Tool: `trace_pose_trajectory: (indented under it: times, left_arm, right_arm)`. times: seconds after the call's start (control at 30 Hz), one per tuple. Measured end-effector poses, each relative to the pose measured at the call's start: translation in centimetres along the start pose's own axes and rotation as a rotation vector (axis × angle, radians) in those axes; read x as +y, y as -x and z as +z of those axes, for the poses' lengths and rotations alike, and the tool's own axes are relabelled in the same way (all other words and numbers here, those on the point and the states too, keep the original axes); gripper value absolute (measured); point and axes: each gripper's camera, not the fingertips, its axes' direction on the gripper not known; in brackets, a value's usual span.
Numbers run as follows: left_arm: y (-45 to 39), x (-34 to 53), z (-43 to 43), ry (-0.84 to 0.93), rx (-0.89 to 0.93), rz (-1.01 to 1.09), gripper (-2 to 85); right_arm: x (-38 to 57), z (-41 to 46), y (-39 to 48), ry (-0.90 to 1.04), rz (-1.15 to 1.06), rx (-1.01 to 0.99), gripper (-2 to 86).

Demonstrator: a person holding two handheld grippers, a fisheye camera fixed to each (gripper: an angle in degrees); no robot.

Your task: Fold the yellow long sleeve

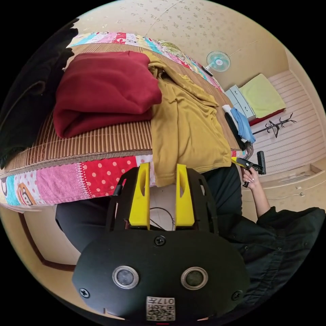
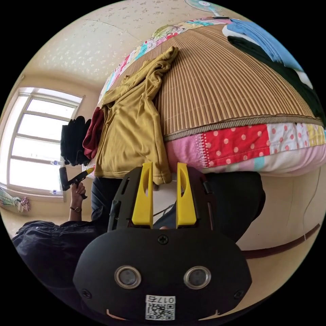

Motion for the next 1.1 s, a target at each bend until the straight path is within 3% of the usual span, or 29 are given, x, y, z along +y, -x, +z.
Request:
trace_pose_trajectory:
  times: [0.17, 0.23, 0.3, 0.37, 0.47, 0.67, 0.87, 1.03, 1.1]
  left_arm:
    - [1.0, -0.9, 2.5, 0.068, -0.019, -0.059, 10.4]
    - [2.1, -0.9, 2.5, 0.053, 0.016, -0.103, 5.5]
    - [2.8, -1.4, 1.3, 0.054, 0.147, -0.062, 3.6]
    - [3.0, -2.0, -1.0, 0.042, 0.331, 0.009, 3.3]
    - [2.1, -2.3, -4.3, 0.057, 0.517, 0.119, 3.7]
    - [3.0, -0.3, 0.7, 0.159, 0.39, -0.038, 15.8]
    - [1.3, -0.2, 2.8, 0.146, 0.191, -0.022, 16.4]
    - [0.8, -2.0, 4.5, 0.255, -0.022, 0.07, 8.0]
    - [1.4, -2.3, 4.2, 0.29, -0.002, 0.102, 5.8]
  right_arm:
    - [-0.8, 2.7, 0.3, 0.133, -0.052, 0.029, 7.0]
    - [-0.8, 2.4, 0.4, 0.137, -0.093, 0.0, 6.0]
    - [-0.6, 0.9, 0.3, 0.117, -0.161, -0.146, 4.9]
    - [0.2, -3.1, -0.5, -0.006, -0.278, -0.443, 3.7]
    - [1.7, -6.8, -3.1, -0.125, -0.308, -0.584, 2.7]
    - [3.5, -3.5, -8.0, 0.04, 0.008, -0.217, 2.3]
    - [3.3, -3.0, -7.6, 0.065, 0.014, -0.21, 2.2]
    - [3.3, -4.2, -7.6, 0.042, -0.001, -0.276, 2.1]
    - [3.5, -5.0, -7.7, -0.006, -0.011, -0.335, 2.0]
